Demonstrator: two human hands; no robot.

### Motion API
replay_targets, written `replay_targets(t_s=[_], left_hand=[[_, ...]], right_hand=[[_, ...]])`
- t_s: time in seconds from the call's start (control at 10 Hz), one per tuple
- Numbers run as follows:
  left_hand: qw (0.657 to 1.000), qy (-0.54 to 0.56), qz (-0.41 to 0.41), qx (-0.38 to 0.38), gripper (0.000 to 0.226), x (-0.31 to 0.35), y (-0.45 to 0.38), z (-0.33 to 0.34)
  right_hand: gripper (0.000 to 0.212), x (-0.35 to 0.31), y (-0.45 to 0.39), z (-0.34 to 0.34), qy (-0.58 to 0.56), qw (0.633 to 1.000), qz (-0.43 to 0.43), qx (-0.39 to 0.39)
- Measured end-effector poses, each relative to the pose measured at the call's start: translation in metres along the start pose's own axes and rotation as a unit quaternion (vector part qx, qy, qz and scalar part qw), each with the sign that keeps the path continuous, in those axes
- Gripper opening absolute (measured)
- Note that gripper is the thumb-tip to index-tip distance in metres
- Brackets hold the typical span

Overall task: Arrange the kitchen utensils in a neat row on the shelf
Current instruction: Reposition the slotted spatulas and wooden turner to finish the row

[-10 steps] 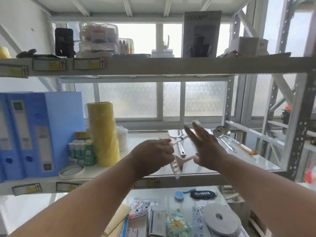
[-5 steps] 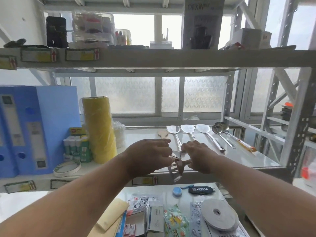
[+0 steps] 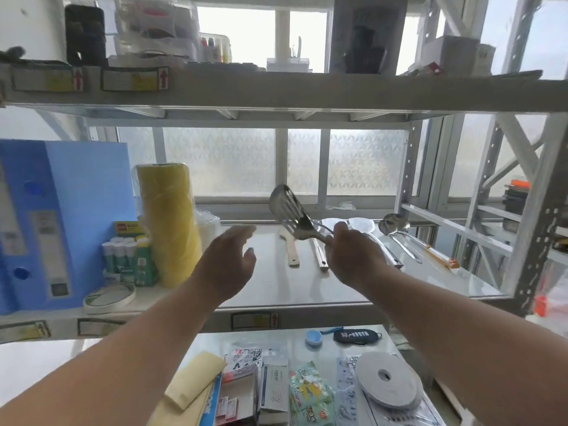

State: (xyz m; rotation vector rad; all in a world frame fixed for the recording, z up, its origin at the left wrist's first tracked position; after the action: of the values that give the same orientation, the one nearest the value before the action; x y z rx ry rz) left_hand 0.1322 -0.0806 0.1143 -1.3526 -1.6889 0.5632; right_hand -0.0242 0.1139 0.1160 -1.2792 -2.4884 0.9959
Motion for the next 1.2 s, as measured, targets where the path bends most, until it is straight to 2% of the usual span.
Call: replay_targets(t_s=[0.1,0.2,0.3,0.4,0.5,0.6,0.7,0.8,0.9,1.0,1.1,1.2], left_hand=[[0.960,0.140,-0.166,-0.179,0.040,0.008,0.029,0.055],[0.855,0.321,-0.260,-0.313,0.052,0.051,0.067,0.099],[0.768,0.419,-0.313,-0.371,0.047,0.081,0.088,0.116],[0.737,0.459,-0.362,-0.339,0.049,0.075,0.090,0.118],[0.765,0.432,-0.378,-0.293,0.036,0.058,0.086,0.115],[0.794,0.410,-0.388,-0.228,0.008,0.043,0.077,0.108],[0.815,0.405,-0.380,-0.167,0.010,0.026,0.060,0.097],[0.812,0.399,-0.416,-0.095,0.027,-0.006,0.046,0.090],[0.805,0.383,-0.451,-0.037,0.027,-0.037,0.040,0.082],[0.790,0.370,-0.488,-0.027,0.025,-0.056,0.047,0.082],[0.794,0.338,-0.501,-0.068,0.026,-0.067,0.054,0.090],[0.819,0.262,-0.499,-0.105,0.030,-0.081,0.049,0.093]], right_hand=[[0.010,-0.011,-0.005,0.017,0.001,0.986,0.061,-0.155],[0.028,-0.036,0.005,0.033,-0.067,0.952,0.090,-0.285],[0.025,-0.058,0.010,0.033,-0.131,0.937,0.111,-0.304],[0.023,-0.054,0.010,0.047,-0.257,0.899,0.207,-0.288],[0.040,-0.055,0.011,0.055,-0.386,0.835,0.276,-0.279],[0.041,-0.059,0.010,0.059,-0.424,0.828,0.269,-0.247],[0.028,-0.054,0.006,0.068,-0.477,0.803,0.275,-0.229],[0.014,-0.065,0.021,0.077,-0.542,0.744,0.290,-0.260],[0.022,-0.088,0.051,0.082,-0.558,0.710,0.251,-0.348],[0.023,-0.108,0.066,0.083,-0.601,0.663,0.233,-0.380],[0.030,-0.110,0.064,0.093,-0.606,0.659,0.230,-0.382],[0.026,-0.109,0.059,0.097,-0.561,0.709,0.217,-0.368]])
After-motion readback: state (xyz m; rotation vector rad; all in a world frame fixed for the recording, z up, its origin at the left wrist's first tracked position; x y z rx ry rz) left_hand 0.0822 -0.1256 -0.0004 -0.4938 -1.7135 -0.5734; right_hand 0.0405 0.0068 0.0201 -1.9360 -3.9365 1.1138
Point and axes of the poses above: each hand's wrist, its own y-axis away from the middle knuckle, its own z-axis out of the palm, x = y × z, the point moved 9 cm from there along -y, towards the middle knuckle, and after that the axes turned 9 degrees about x, right-handed, at the moved point
